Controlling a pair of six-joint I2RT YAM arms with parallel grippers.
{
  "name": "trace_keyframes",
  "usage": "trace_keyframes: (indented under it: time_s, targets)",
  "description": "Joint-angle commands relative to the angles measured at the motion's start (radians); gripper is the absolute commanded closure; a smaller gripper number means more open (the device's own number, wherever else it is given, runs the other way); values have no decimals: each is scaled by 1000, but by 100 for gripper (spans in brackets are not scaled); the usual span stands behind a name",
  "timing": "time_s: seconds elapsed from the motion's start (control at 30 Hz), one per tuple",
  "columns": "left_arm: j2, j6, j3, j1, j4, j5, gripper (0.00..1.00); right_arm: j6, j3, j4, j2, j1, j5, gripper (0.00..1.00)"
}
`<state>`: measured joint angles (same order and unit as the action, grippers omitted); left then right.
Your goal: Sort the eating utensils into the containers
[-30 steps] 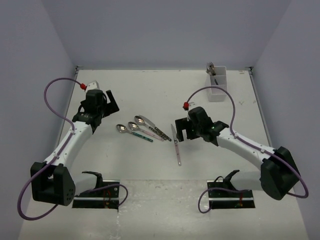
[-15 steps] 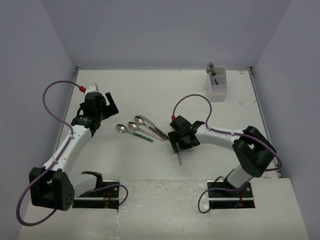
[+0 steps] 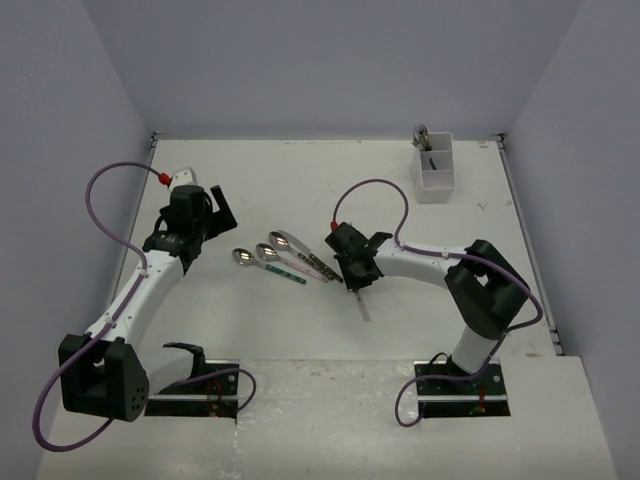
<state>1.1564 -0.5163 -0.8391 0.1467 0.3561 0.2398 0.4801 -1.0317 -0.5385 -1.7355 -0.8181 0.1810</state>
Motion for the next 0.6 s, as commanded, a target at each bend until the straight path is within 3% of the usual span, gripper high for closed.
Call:
trace_keyframes:
  time_s: [0.0,0.27,0.43,0.57]
  targets:
    - [-12,-10,-6,7,-16,23,0,-35,-7,24,-26,5,41,100]
    - [-23,-1,-12,5,-17,30,0,-207,16,233,226,178,-35,100]
    - [-40,7,-9,5,-32,26,0,-480,24,492,404,337,-43,100]
    - [-52,9,-2,5,-42,23,0,-625,88,831,415,528,-271,100]
